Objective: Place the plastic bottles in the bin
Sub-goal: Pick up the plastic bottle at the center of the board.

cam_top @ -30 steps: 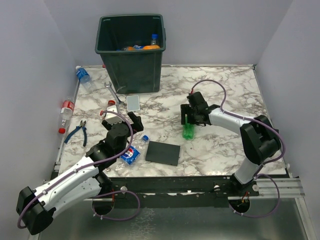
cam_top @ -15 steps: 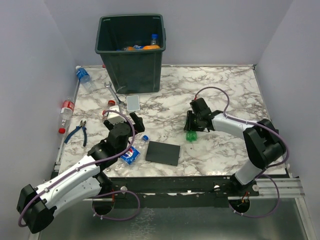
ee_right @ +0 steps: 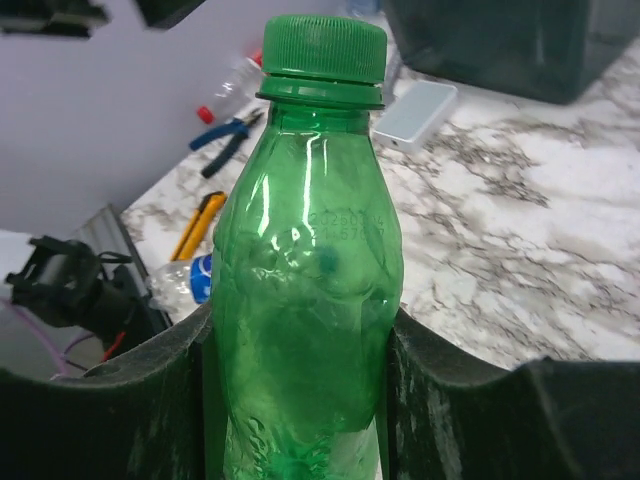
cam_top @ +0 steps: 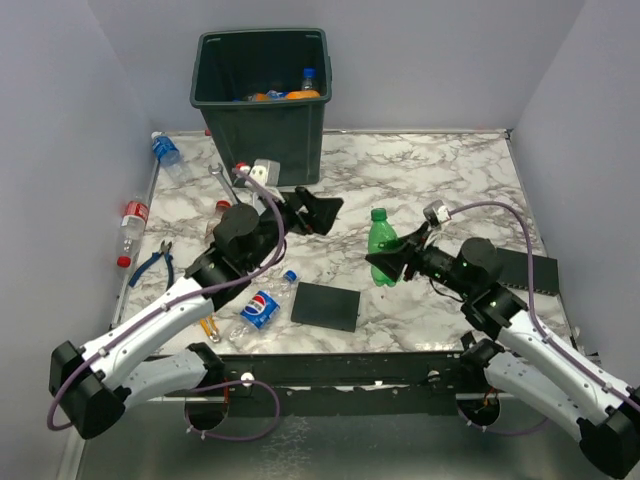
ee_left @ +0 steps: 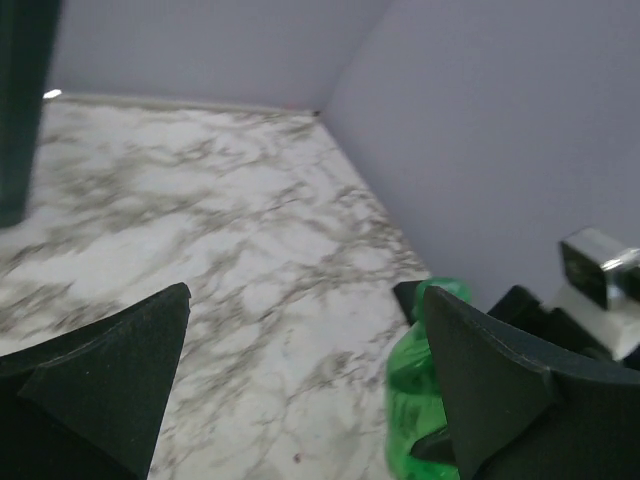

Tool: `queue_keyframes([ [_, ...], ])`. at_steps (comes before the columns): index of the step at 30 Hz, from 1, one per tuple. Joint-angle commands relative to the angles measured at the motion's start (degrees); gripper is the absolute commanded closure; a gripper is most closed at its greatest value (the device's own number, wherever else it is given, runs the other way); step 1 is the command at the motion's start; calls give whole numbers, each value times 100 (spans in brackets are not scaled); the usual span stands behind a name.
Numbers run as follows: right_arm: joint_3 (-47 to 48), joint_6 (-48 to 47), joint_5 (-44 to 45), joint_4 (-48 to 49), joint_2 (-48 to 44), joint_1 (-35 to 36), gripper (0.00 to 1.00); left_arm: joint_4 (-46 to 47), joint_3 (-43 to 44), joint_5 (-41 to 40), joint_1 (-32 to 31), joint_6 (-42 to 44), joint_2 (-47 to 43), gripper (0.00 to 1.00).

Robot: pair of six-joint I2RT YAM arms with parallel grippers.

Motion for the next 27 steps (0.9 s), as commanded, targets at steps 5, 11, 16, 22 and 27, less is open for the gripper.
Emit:
queue_keyframes([
  [5, -741, 311, -640, 963, -1218, 36, 74, 1630, 1387, 3710, 39, -913, 1618, 1],
  [11, -922, 428, -709, 1214, -1358, 37, 74, 1653, 1858, 4500, -105, -1219, 2465, 1],
  [16, -1046, 561, -520, 1439, -1480, 36, 74, 1595, 1840, 4596, -222, -1125, 2624, 8],
  [22, -912, 478, -623, 1312, -1244, 37, 74, 1237, 1873, 4473, -487, -733, 2703, 33],
  [27, -861, 540, -600, 1299, -1209, 32, 73, 1073, 1837, 4326, -598, -484, 2669, 72],
])
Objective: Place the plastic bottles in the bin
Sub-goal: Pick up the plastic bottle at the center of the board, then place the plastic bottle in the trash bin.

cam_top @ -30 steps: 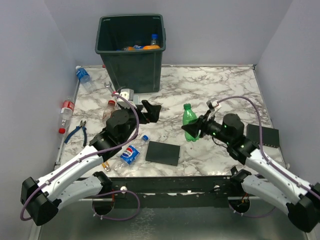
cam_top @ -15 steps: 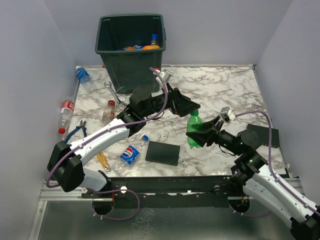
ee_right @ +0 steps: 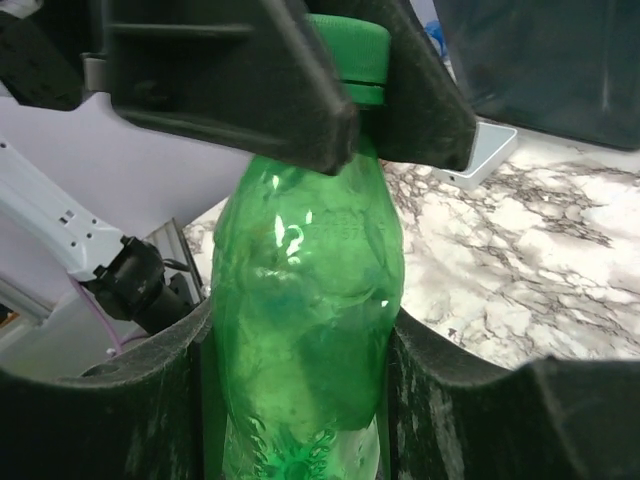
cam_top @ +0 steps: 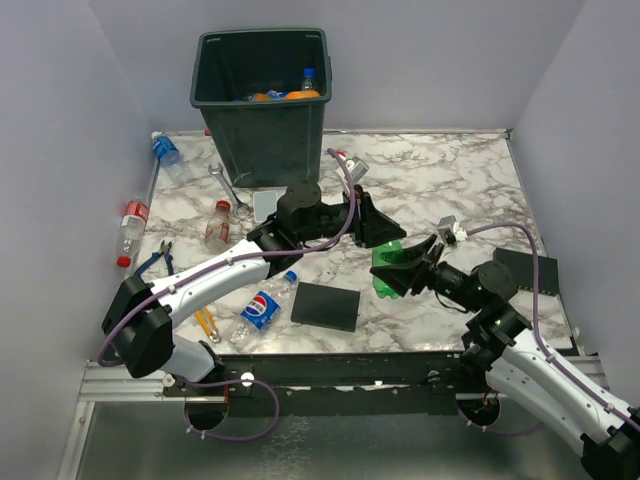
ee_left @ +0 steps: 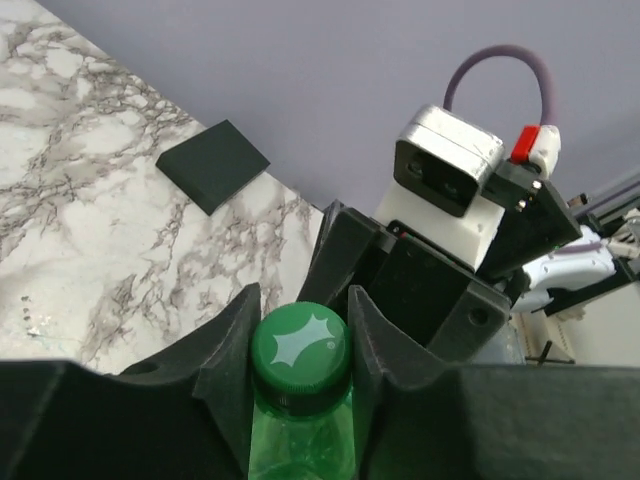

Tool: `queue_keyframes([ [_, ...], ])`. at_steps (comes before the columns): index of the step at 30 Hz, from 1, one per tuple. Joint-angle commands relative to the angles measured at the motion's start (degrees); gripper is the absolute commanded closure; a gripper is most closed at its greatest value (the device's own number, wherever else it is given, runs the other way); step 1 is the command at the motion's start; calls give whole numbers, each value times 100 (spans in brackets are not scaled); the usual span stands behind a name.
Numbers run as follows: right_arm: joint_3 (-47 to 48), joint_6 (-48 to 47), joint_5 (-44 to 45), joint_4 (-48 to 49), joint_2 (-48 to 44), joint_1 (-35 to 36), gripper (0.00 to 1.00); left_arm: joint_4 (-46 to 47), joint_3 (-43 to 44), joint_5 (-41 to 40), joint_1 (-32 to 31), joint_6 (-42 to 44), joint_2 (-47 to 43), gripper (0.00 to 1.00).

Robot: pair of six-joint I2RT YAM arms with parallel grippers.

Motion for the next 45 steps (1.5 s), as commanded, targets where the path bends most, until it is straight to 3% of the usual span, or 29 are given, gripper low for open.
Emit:
queue_keyframes([
  [1, 184, 83, -8, 86, 24, 32, 70, -198, 133, 48, -84, 330, -22, 83],
  [2, 235, 124, 13, -8, 39, 32, 59, -232, 133, 13, -91, 387, -45, 97],
  [4, 420, 203, 10, -280, 129, 32, 26, -383, 157, -229, -85, 556, -116, 100],
  [5, 547, 240, -10, -446, 161, 32, 3, -467, 174, -415, -86, 656, -204, 100],
  [6, 680, 274, -16, -632, 177, 30, 1, -568, 188, -641, -84, 768, -282, 100],
  [11, 1609, 433, 298, -1848, 157, 32, 0, -1227, 547, -1984, 66, 1370, -665, 100],
  [18, 2439, 480, 317, -2610, 190, 28, 0, -1286, 1474, -2463, 1028, 1563, -842, 100],
  [20, 2530, 528, 883, -2861, 106, 32, 0, -1320, 1806, -3060, 1216, 1985, -864, 100],
  [24, 2122, 689, 2654, -2990, -374, 32, 0, -513, 2189, -4881, 1440, 3066, -822, 100],
  [29, 1430, 488, 2746, -2490, -873, 32, 0, 1119, 2846, -6071, 1965, 3863, -72, 100],
  [33, 1434, 590, 2892, -2757, -653, 28, 0, 847, 4011, -6957, 2709, 3792, 1030, 100],
  [36, 1544, 636, 3072, -3138, -484, 32, 0, 299, 4502, -7014, 3334, 3022, 1531, 100],
  [45, 1193, 524, 3067, -2915, -716, 28, 0, 246, 4559, -6685, 4028, 2736, 2375, 100],
])
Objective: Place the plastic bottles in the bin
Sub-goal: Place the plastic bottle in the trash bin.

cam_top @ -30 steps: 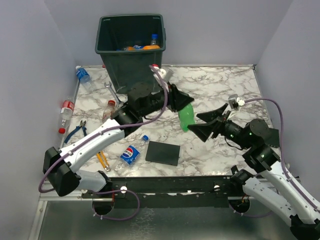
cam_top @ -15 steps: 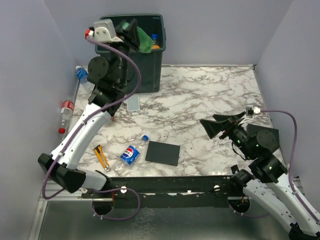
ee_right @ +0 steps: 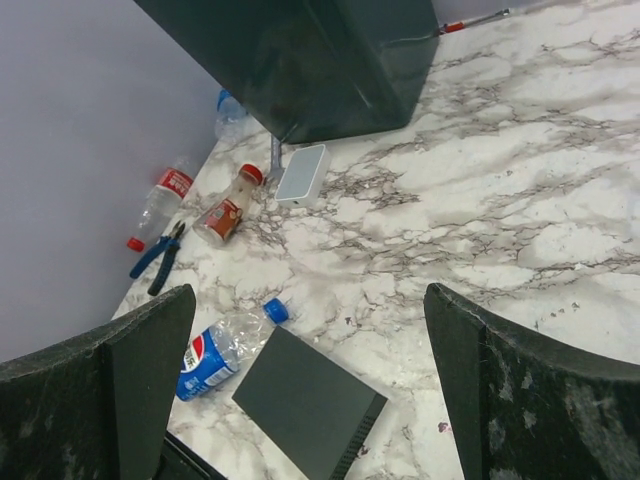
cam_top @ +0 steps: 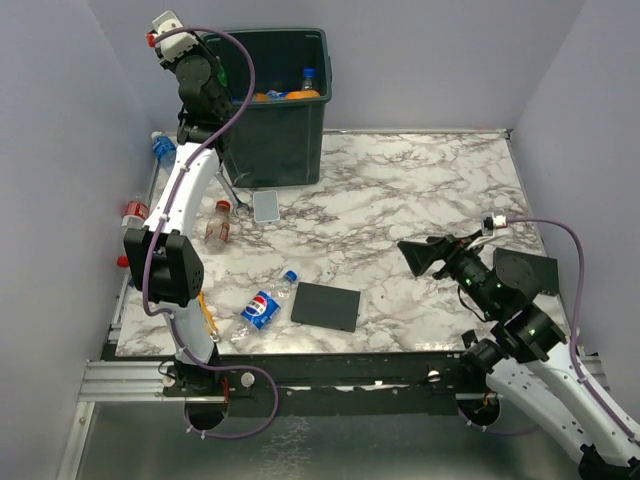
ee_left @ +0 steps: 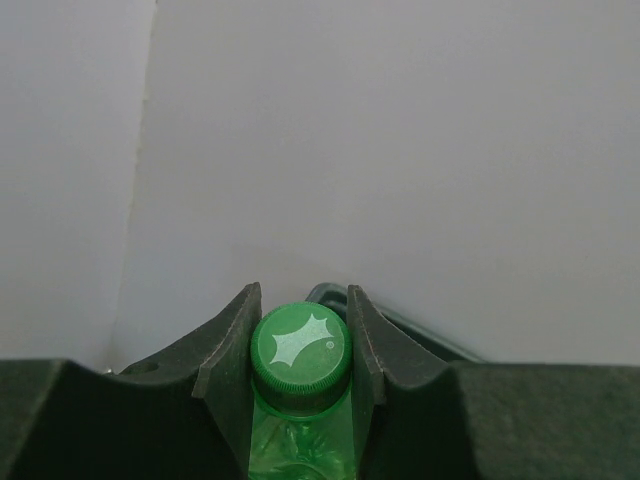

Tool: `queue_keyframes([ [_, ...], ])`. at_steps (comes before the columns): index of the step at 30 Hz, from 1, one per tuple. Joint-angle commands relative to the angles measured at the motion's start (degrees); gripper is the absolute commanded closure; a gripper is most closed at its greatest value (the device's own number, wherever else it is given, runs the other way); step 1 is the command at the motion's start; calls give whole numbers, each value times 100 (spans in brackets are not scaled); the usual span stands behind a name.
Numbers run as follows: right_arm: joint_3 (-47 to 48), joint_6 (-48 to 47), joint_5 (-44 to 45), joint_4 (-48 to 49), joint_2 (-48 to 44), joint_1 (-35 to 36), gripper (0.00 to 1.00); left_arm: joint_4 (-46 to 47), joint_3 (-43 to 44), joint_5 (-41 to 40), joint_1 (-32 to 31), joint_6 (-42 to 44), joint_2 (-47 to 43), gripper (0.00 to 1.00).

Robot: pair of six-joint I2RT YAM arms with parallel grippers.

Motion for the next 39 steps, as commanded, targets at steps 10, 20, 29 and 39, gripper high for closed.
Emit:
queue_keyframes([
  [10, -34, -136, 400, -45, 400, 26, 0, -810, -302, 62, 70, 197, 350, 69],
  [20, 51, -211, 507, -148, 538, 26, 0, -1333, 308, 419, -249, 19, 98, 1],
  [29, 86, -94, 243, 139, 1074, 26, 0, -1313, -1019, 247, -2020, 834, -1533, 1],
  [39, -190, 228, -908, 623, 2060, 26, 0, -3401, -4768, -606, -2476, -148, -4492, 1],
])
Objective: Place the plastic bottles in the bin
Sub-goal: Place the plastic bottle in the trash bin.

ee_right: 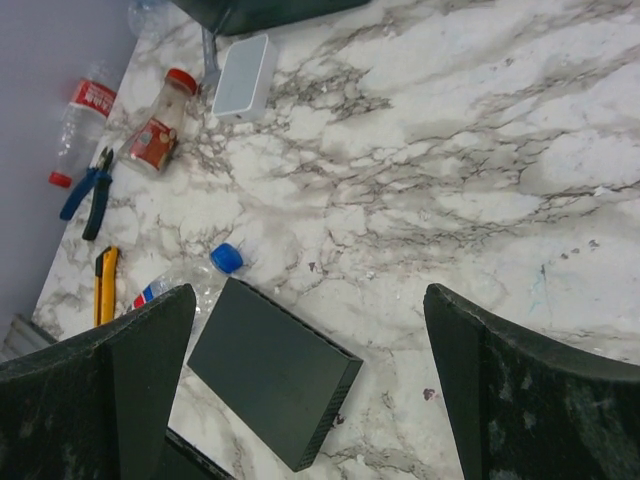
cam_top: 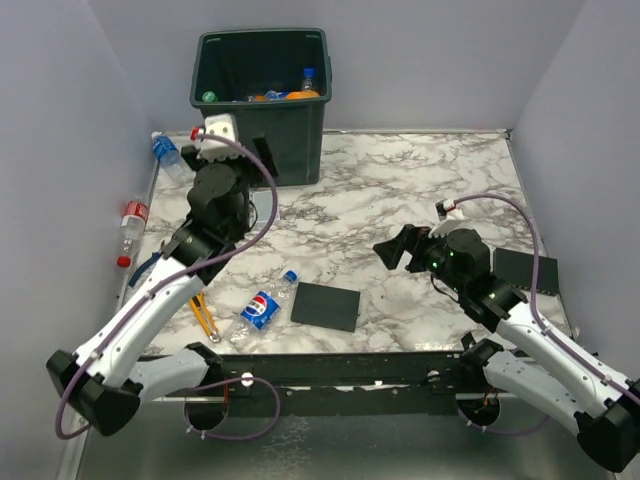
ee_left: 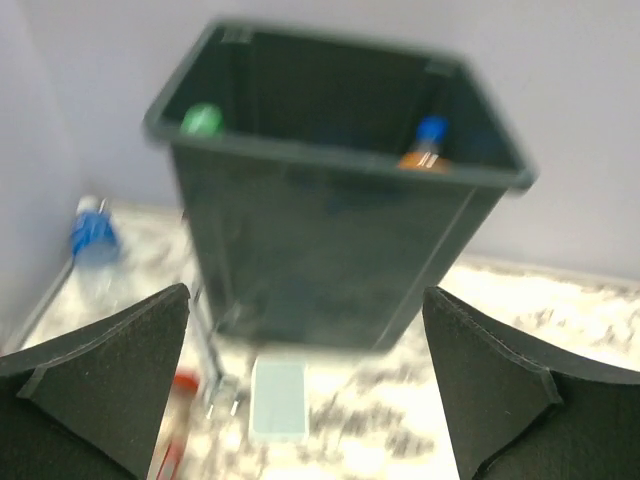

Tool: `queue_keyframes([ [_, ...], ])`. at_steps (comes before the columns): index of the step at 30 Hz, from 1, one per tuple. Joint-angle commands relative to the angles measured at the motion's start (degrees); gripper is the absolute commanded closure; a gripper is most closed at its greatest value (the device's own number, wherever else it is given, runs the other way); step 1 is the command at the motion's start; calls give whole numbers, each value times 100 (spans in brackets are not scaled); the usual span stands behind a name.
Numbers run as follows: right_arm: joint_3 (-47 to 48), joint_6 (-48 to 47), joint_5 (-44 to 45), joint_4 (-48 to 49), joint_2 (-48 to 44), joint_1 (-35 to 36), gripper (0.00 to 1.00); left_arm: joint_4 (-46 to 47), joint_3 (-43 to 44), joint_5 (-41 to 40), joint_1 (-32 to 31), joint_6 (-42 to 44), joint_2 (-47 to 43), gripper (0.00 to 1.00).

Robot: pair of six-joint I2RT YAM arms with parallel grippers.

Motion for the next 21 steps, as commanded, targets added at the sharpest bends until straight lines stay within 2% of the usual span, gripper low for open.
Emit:
queue_keyframes([
  [1, -183, 127, -887, 354, 451, 26, 0, -1780, -1270, -606, 59, -866, -754, 1],
  [4, -319, 258, -1075, 550, 699, 25, 1, -2254, -1902, -18, 508, -1614, -721, 1],
  [7, -366, 355, -1173, 741, 817, 26, 1, -2369, -2240, 1338, 1799, -2391, -189, 1],
  [9, -314, 388, -1188, 659, 799, 26, 1, -2350, -2243, 1702, 2161, -2597, 210, 1],
  [21, -462, 342, -833, 177, 103, 26, 1, -1910, -1343, 827, 2728, -2380, 2529, 1],
])
